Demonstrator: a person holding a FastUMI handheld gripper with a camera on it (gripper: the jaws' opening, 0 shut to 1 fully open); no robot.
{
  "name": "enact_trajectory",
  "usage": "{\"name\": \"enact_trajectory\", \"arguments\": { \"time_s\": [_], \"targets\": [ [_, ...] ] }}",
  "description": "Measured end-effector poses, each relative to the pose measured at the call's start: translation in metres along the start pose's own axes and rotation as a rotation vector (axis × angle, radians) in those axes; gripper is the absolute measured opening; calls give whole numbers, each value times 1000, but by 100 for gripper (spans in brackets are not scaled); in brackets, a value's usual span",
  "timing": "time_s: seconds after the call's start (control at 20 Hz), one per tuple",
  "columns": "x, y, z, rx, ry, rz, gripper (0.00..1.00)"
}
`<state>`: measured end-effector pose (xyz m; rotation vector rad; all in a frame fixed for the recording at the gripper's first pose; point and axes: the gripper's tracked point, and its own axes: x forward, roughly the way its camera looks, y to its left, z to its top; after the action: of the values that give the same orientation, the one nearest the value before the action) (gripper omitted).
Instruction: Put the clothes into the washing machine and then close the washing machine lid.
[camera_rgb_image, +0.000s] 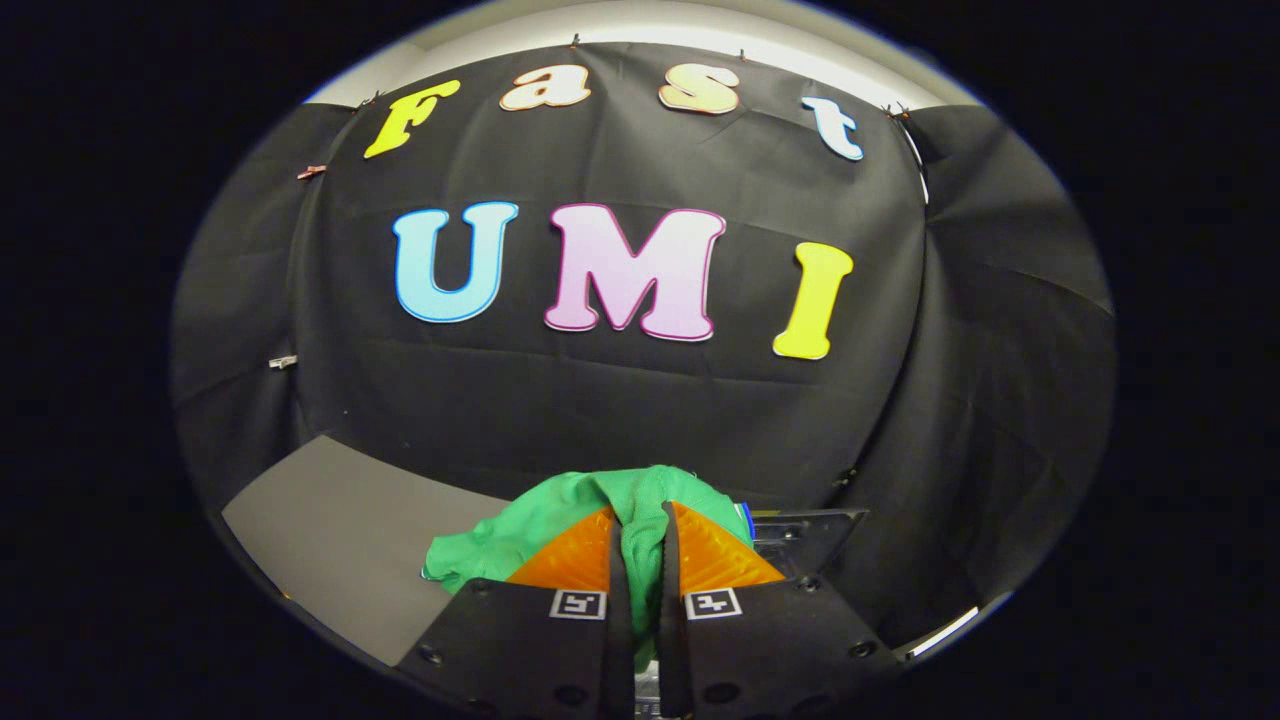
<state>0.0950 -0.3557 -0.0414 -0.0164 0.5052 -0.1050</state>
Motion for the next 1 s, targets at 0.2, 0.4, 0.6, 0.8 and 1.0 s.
{"name": "enact_trajectory", "arguments": {
  "time_s": [0.2, 0.4, 0.6, 0.8, 1.0],
  "targets": [
    [9, -35, -16, -31, 27, 5, 14],
    [15, -46, -52, -32, 99, 57, 14],
    [29, -47, -107, -55, 200, 123, 14],
    [45, -39, -170, -73, 325, 185, 14],
    [51, -48, -209, -38, 398, 163, 14]
  ]
}}
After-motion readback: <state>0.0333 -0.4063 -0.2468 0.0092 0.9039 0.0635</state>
